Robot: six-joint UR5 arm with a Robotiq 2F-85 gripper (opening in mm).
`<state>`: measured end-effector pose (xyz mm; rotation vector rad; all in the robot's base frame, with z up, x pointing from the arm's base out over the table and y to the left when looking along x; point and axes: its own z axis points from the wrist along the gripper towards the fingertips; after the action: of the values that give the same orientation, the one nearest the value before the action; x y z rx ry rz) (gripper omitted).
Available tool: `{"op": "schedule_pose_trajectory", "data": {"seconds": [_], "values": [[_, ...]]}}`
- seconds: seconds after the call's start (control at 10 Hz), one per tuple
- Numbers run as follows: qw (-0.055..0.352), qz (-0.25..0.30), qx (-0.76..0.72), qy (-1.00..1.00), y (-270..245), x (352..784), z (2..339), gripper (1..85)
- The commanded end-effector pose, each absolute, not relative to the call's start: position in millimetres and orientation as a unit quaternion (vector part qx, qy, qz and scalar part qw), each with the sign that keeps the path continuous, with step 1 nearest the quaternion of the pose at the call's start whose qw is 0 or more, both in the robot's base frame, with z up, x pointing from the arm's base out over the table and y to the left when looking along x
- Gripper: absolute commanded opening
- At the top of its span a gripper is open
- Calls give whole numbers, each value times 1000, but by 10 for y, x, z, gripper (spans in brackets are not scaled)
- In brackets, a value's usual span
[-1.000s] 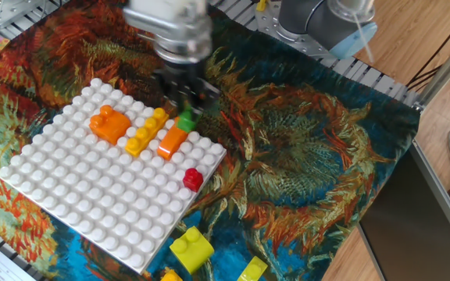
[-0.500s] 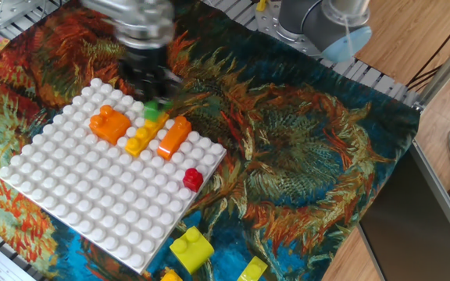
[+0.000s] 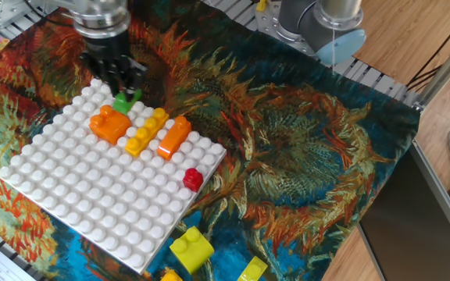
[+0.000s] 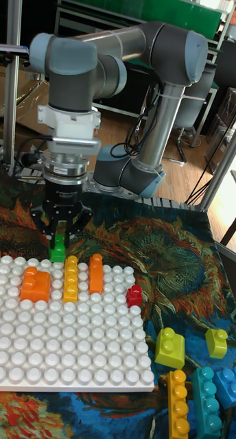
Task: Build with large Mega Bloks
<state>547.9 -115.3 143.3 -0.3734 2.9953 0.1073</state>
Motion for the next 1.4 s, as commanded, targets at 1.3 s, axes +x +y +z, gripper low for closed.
{"op": "schedule_pose_trajectory", "data": {"seconds": [1.3], "values": [[72, 117, -79, 987, -1994, 6137, 1071, 13]]}}
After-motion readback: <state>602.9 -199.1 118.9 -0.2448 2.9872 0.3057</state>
